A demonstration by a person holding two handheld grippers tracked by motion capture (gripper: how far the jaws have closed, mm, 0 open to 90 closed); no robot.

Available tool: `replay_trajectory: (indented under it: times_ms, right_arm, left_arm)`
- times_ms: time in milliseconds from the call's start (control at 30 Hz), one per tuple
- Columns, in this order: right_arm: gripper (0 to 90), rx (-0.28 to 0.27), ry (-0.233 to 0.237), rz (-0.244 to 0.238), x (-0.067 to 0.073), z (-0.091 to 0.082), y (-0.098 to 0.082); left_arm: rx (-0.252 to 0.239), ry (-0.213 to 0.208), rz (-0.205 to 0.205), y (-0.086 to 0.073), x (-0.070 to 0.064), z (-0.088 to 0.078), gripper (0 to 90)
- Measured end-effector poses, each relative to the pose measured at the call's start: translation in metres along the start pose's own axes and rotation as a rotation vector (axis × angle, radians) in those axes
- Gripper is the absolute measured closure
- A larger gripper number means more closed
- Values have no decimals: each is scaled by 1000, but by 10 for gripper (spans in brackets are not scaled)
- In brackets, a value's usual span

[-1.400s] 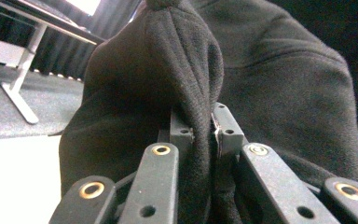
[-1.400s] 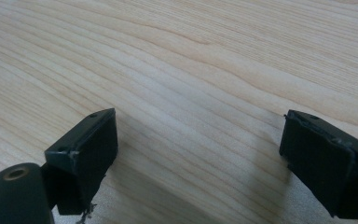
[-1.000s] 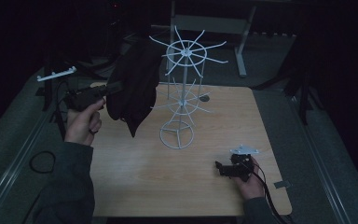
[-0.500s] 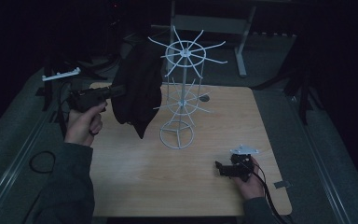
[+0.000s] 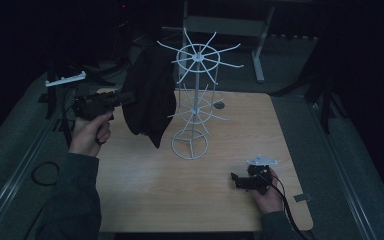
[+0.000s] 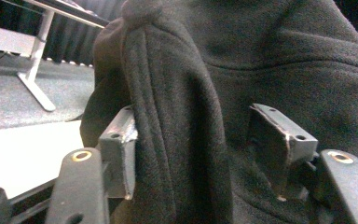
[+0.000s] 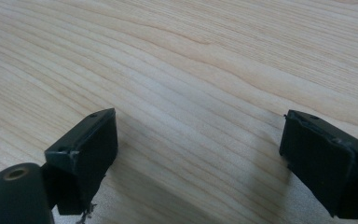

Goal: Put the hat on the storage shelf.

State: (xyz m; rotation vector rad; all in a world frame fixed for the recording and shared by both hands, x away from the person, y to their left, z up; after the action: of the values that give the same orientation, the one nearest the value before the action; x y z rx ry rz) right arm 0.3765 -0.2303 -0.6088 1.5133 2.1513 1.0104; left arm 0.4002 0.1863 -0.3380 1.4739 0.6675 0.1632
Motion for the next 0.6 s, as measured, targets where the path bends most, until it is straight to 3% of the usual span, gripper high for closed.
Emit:
replay_trajectory:
  times_ms: [200, 600]
  right_arm:
    - [110, 0, 0, 0, 0, 0, 0]
    - [110, -1, 0, -3, 0, 0, 0]
  left_arm:
    - [8, 16, 4, 2, -1, 1, 296]
    - [-35, 69, 4, 8, 4, -9, 271]
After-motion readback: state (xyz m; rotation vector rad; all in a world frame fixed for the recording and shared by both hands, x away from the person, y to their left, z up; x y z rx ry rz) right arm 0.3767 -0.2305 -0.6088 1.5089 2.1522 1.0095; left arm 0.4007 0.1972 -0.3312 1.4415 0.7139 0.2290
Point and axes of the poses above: each handheld gripper's, and its own axes: z roughly forward along the jaws, y roughly out of its top, x roughly to its left, the point moved 7 cm from there along z, roughly forward along the jaws, and after that the axes turned 11 degrees about z, right-handed, at the moved point
